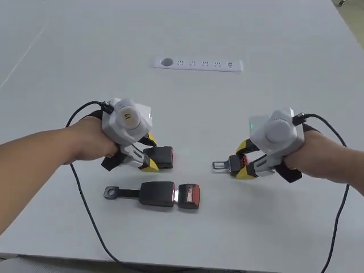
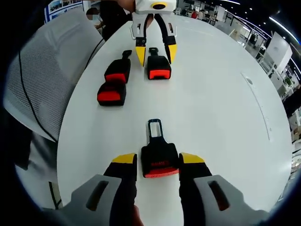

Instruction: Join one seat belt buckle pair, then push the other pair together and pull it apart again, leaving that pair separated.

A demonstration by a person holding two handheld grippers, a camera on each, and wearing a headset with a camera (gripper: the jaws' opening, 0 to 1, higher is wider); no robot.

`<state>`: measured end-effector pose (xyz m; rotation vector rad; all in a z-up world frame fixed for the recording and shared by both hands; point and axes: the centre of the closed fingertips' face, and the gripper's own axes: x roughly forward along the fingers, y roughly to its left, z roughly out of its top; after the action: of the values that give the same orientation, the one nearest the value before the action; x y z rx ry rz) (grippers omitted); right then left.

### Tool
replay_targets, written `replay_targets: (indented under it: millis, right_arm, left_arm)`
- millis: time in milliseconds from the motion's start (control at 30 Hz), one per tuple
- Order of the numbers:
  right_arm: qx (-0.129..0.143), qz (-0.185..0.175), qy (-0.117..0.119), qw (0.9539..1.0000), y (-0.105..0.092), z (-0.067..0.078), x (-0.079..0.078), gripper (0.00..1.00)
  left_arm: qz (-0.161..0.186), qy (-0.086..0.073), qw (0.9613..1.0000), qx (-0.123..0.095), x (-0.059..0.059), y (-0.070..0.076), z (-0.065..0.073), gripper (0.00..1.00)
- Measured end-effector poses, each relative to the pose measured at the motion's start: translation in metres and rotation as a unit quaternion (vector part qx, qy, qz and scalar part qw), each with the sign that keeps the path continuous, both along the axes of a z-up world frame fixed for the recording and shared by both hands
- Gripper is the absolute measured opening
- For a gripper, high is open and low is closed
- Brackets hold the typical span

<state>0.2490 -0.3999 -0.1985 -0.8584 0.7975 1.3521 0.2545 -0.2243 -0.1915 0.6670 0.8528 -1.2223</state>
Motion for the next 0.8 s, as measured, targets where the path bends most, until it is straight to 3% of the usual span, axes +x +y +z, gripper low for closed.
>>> replay_targets:
  millis: [167,200,367,533,667,800]
  right_arm:
    - [-0.002,0.002,0.004,1.0000,-0.002,0.002,0.001,0.31]
    - [-0.002,0.002,0.007,1.0000,-0.005,-0.004,0.006,0.31]
    - [-0.010,0.003,0.005,0.9999,-0.009,-0.006,0.003,0.31]
    - [-0.001,-0.006,0.004,1.0000,-0.008,-0.001,0.002,0.31]
    - [0.003,-0.009,0.003,0.9999,-0.008,-0.008,0.007,0.31]
    - [0.008,-0.010,0.006,0.9999,-0.008,-0.005,0.003,0.31]
  left_arm:
    - [-0.009,-0.001,0.9999,0.007,-0.001,0.001,-0.005,0.39]
    - [-0.009,-0.001,0.9999,0.008,0.000,0.002,-0.005,0.38]
    - [-0.021,-0.010,0.9996,0.016,0.001,0.002,-0.007,0.36]
    - [-0.023,-0.014,0.9993,0.027,0.003,0.003,-0.011,0.36]
    - [-0.026,-0.015,0.9990,0.032,0.004,0.005,-0.016,0.36]
    - [-0.023,-0.017,0.9990,0.035,0.004,0.004,-0.016,0.36]
